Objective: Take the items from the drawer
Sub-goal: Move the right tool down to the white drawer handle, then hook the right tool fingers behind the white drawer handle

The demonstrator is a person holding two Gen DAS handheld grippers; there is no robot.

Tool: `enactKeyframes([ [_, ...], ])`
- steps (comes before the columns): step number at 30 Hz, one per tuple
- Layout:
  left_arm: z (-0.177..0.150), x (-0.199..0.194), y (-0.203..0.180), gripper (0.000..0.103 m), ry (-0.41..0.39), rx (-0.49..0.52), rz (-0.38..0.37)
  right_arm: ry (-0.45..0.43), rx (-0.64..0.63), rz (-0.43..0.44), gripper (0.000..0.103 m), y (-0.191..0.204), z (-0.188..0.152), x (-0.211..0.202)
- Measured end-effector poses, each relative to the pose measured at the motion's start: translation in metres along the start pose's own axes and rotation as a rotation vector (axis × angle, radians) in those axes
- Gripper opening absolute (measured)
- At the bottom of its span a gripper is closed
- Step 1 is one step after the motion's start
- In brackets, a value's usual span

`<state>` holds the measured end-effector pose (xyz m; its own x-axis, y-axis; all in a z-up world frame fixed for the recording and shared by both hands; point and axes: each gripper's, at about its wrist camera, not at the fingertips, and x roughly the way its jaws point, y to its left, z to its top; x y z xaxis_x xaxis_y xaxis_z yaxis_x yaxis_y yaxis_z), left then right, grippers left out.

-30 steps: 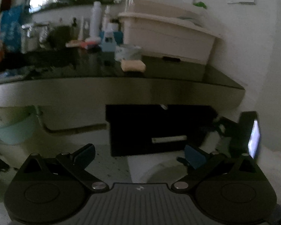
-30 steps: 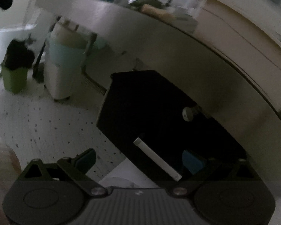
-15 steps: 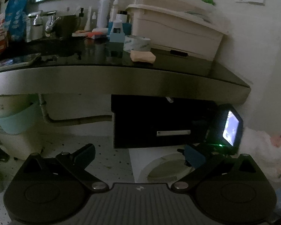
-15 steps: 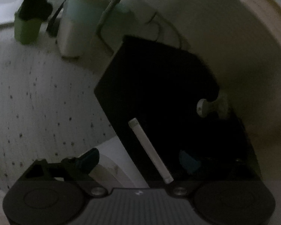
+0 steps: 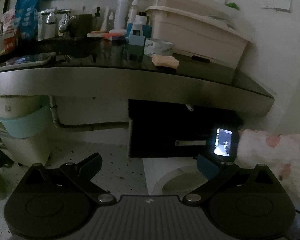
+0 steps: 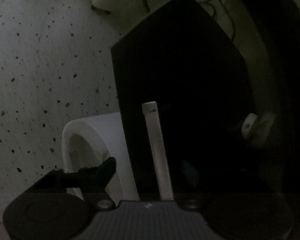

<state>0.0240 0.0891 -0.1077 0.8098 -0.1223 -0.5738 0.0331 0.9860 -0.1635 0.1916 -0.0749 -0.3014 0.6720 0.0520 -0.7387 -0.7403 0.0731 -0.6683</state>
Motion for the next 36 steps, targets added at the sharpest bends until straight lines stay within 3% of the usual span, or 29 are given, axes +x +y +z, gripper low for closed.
enactKeyframes([
  [8, 0.002, 0.000, 0.000, 0.103, -0.003, 0.007, -0.014, 0.038, -0.024, 0.023, 0.066, -0.007, 0.008, 0.030],
  [22, 0.001, -0.002, 0.006, 0.103, 0.015, 0.002, -0.010, 0.043, 0.044, 0.106, 0.066, -0.013, 0.018, 0.052],
  [36, 0.005, -0.001, 0.007, 0.103, 0.028, 0.004, -0.019, 0.028, 0.013, 0.091, 0.073, -0.005, 0.020, 0.052],
])
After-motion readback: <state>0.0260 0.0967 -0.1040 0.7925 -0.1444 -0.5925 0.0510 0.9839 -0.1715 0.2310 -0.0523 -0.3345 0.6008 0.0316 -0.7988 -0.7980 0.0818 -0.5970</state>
